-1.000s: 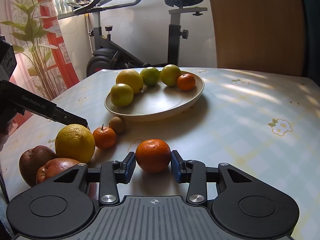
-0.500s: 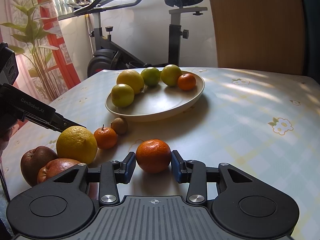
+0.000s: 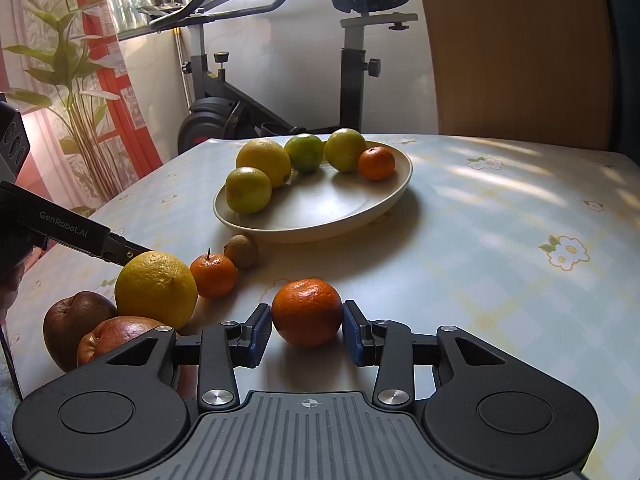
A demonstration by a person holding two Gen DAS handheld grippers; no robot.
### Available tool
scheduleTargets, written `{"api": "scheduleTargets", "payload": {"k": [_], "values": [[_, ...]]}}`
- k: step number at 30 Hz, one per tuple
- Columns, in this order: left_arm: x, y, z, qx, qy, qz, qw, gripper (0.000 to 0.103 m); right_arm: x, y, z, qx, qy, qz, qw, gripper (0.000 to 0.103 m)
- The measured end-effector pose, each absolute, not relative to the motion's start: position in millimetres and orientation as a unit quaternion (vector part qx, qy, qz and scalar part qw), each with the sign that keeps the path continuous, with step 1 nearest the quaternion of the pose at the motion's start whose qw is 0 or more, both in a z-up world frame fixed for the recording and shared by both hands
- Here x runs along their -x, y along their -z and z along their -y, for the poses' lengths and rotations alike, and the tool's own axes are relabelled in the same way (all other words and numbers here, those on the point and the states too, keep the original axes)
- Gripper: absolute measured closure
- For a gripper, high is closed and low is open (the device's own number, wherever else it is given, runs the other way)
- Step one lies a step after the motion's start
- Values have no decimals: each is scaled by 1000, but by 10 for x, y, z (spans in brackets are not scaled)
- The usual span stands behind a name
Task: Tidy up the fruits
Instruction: 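Carry the mandarin toward the plate with the right tool while the left tool grasps a brown kiwi, then lower the mandarin onto the plate with the right tool while the left tool lifts the kiwi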
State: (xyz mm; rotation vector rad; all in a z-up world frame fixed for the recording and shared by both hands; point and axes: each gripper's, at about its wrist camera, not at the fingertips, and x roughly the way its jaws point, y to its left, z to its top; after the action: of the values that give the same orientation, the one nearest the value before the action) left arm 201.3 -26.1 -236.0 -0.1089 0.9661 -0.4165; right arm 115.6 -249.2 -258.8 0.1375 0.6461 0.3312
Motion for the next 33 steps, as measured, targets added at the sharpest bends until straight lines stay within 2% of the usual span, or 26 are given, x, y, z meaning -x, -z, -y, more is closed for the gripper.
{"api": "scheduleTargets", "payload": {"k": [18, 24, 33], "values": [[-2047, 1989, 190, 34, 204, -410, 888, 75, -1093, 2484, 2526, -66, -169, -319, 930, 68], [-2090, 1852, 164, 49, 211, -397, 892, 75, -1162, 2273, 2798, -115, -145, -289, 939, 68], [-2254, 1614, 418, 18, 241, -364, 900, 75, -1532, 1939, 2891, -77, -151, -261, 950, 68]]}}
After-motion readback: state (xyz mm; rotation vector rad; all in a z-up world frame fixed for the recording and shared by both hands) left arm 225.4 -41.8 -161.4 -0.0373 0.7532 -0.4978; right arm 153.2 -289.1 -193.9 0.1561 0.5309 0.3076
